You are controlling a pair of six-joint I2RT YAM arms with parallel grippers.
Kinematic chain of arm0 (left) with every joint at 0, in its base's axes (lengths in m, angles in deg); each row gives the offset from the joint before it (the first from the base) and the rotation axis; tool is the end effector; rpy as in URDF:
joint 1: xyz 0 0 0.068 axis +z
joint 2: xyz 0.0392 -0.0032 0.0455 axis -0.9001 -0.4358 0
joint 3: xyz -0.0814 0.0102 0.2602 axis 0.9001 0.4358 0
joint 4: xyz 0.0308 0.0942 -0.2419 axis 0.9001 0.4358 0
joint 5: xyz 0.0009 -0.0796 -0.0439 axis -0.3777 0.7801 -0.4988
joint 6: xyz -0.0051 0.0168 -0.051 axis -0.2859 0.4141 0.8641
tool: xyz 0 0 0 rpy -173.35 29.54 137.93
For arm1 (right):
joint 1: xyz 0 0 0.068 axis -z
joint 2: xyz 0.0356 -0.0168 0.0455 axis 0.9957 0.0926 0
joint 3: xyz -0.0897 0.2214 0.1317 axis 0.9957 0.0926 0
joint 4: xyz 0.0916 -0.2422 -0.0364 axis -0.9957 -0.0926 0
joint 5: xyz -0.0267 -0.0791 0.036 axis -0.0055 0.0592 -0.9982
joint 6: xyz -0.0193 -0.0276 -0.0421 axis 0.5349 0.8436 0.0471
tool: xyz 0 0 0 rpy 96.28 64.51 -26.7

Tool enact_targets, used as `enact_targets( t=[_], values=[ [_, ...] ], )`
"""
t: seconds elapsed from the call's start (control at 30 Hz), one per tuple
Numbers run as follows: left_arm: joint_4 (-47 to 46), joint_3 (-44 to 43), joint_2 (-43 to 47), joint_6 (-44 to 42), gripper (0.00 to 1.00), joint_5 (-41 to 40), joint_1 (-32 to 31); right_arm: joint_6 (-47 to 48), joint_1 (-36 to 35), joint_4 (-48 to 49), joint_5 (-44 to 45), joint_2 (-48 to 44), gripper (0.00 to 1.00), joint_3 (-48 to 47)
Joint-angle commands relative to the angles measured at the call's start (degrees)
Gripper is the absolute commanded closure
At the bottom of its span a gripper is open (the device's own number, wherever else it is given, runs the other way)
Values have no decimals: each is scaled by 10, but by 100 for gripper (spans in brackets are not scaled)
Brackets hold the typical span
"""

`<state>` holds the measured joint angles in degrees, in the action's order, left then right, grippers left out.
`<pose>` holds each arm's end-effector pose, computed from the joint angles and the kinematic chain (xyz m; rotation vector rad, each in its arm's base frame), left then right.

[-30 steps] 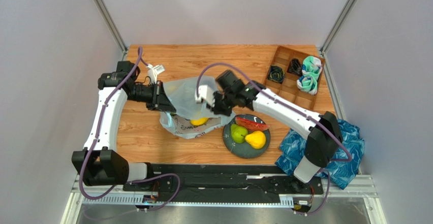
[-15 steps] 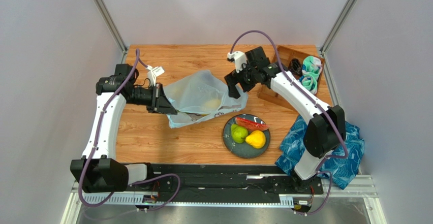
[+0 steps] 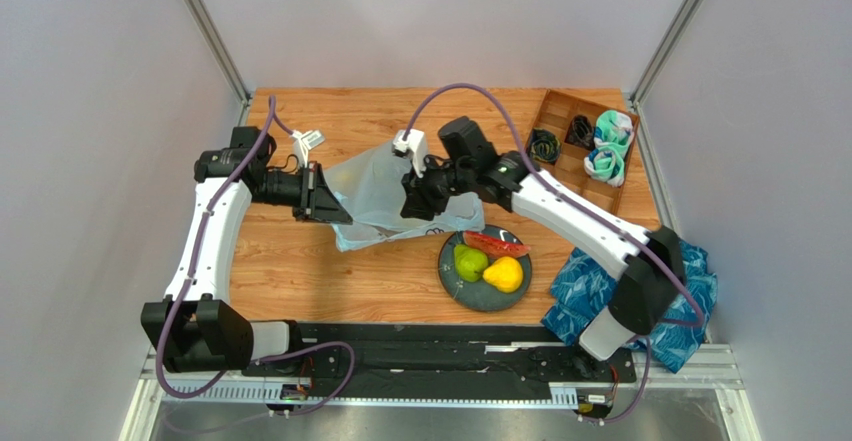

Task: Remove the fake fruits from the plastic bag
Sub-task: Adjust the plastic bag at the center of the board.

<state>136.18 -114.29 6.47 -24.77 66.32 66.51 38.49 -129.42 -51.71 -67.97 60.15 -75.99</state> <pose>0.2145 -0.0227 0.3416 0.2570 2.4469 -1.4462 0.2372 0.2601 0.3442 -1.3280 1.8816 0.9063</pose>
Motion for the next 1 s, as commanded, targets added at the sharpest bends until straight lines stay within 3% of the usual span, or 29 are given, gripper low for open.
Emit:
enact_targets(
  t=[0.0, 0.13, 0.33, 0.47, 0.53, 0.7, 0.9, 0.97],
  values=[
    [-11, 43, 38, 16, 100, 27, 1, -77, -12, 55, 11, 75, 65, -13],
    [-29, 74, 81, 34, 100, 26, 1, -74, -33, 45, -11, 136, 66, -53],
    [-35, 80, 98, 42, 100, 23, 5, -85, -59, 41, -31, 152, 64, -54],
    [-33, 74, 99, 44, 100, 35, 11, -144, -69, 62, -26, 185, 59, -51],
    [-25, 66, 99, 35, 100, 51, 15, -187, -69, 89, -5, 203, 50, -50],
    [34, 41, 117, -8, 100, 117, 27, -293, -58, 119, 180, 232, 19, -76],
    [95, 72, 186, -62, 100, 155, 28, -281, -55, 78, 320, 229, 0, -105],
    [84, 98, 223, -46, 100, 163, 28, -280, -55, 74, 355, 220, 0, -93]
  ],
)
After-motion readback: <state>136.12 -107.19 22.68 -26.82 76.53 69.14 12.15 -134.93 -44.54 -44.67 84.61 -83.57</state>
